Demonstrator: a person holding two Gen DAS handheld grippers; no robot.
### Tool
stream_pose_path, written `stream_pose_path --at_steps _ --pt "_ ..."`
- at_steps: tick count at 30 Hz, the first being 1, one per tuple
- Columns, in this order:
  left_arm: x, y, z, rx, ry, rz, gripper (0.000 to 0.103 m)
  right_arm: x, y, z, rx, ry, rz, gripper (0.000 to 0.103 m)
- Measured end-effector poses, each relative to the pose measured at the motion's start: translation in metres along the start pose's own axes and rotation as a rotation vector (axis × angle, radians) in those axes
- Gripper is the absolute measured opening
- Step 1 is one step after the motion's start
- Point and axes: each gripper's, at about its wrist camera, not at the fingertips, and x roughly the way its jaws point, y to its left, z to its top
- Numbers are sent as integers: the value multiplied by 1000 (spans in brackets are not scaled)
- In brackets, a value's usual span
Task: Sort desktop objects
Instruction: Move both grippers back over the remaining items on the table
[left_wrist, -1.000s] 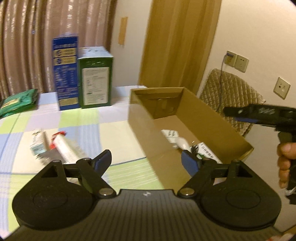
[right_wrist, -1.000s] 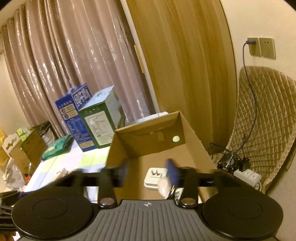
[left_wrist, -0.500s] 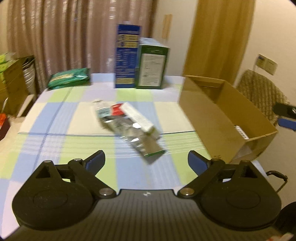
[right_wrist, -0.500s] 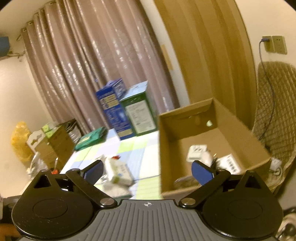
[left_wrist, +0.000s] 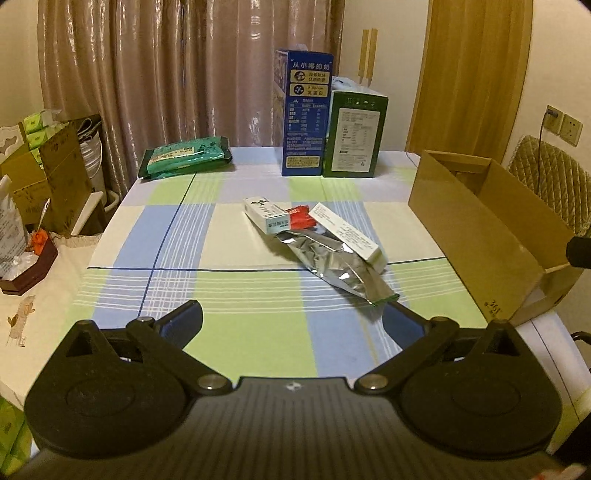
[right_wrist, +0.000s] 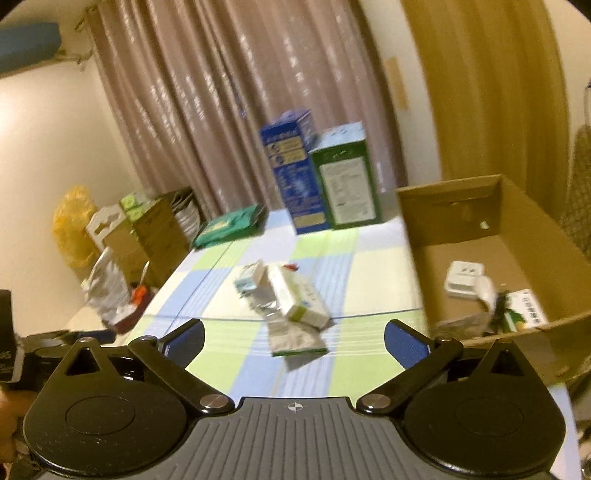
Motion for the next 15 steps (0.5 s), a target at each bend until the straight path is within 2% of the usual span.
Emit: stream_pose_path --at_steps 8,15 --pt "46 17 2 -11 37 -12 102 64 15 12 -80 65 3 101" --pt "95 34 11 10 49 -14 102 143 5 19 -98 138 -10 100"
